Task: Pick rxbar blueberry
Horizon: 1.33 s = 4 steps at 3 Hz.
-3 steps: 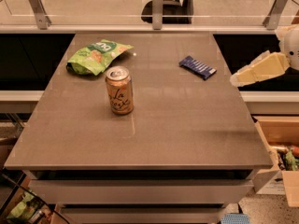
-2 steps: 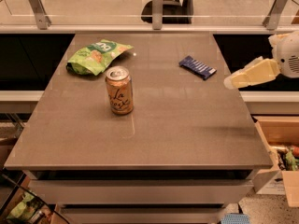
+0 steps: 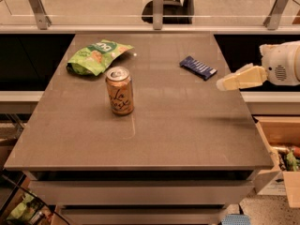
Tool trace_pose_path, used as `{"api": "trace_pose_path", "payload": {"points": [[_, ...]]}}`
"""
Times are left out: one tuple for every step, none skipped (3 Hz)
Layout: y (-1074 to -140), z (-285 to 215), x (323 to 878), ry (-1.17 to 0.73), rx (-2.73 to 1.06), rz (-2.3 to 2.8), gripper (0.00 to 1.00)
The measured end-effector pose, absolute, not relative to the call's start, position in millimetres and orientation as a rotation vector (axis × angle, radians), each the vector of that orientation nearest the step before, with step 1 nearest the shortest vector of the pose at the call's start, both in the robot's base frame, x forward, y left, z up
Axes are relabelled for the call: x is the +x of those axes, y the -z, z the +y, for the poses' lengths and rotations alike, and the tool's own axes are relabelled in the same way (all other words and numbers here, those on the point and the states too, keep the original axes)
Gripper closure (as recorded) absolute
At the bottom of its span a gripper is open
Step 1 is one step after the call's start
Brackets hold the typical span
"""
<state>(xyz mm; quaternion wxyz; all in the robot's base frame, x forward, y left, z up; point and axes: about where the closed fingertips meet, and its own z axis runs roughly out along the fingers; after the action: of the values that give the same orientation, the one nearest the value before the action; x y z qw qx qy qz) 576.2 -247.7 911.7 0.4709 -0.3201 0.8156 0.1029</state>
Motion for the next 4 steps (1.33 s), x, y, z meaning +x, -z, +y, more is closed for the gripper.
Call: {"api": "trace_pose_path", "payload": {"points": [[-897,-246,593,-0.29,-0.773,1.976,0.0],[-884,-243,607,-0.324,-0.785,1.961,0.0],[-875,-241,621,-0.355,-0.805,1.95,0.0],[-867,-237,636,-0.38,-0.83,1.945,0.0]]}}
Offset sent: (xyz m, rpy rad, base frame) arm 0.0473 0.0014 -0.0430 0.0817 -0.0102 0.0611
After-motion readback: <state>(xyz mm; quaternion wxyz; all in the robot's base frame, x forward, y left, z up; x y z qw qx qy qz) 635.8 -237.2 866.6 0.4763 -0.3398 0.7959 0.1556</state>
